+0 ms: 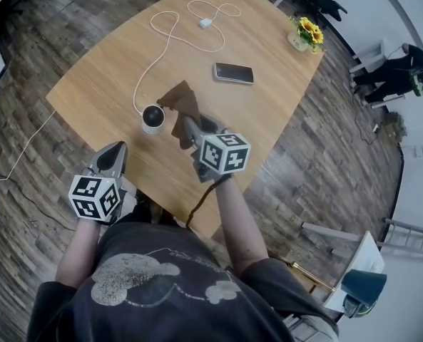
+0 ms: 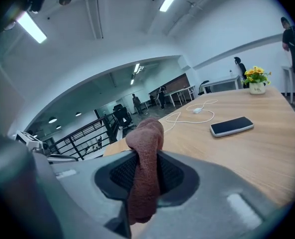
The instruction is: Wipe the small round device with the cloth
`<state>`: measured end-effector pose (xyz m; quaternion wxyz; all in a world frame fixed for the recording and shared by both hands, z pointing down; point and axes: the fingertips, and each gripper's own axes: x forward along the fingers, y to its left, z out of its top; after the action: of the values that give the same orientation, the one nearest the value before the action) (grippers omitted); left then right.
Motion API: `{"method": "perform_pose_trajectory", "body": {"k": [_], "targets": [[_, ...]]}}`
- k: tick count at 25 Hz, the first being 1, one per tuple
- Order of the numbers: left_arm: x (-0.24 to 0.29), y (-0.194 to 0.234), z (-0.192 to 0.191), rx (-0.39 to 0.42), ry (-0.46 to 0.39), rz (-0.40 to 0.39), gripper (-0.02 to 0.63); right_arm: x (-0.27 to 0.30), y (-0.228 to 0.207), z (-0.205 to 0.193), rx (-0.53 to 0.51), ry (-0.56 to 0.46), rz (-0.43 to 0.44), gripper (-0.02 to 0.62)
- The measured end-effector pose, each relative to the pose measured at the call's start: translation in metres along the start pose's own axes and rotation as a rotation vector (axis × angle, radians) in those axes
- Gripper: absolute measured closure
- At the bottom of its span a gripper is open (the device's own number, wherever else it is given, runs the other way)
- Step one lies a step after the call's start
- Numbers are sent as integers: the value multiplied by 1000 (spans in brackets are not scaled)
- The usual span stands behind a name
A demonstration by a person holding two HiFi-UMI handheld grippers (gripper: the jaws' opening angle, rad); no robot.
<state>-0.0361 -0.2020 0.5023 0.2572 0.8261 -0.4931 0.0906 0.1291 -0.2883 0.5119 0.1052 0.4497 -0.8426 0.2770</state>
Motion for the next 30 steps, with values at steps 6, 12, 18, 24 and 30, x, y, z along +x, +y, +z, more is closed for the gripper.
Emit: {"method": "perform_pose_trajectory", "body": {"k": [6,12,18,24,30], "targets": [[0,10,0,-6,5,17,588,35,5,-24,15,90,37,517],[0,17,-9,-16,29,26,588,47,-3,-54,33,181,24,517],[4,20,-11,-26,39,17,588,52,-12,-81,37,280,-12,517],[6,9,-13,-22,40,-3,588,40,-11,-80,43,257,-17,517],[-1,-6,-15,-19,29,-7,588,12,-4,-56,42,165,-15,517]]}}
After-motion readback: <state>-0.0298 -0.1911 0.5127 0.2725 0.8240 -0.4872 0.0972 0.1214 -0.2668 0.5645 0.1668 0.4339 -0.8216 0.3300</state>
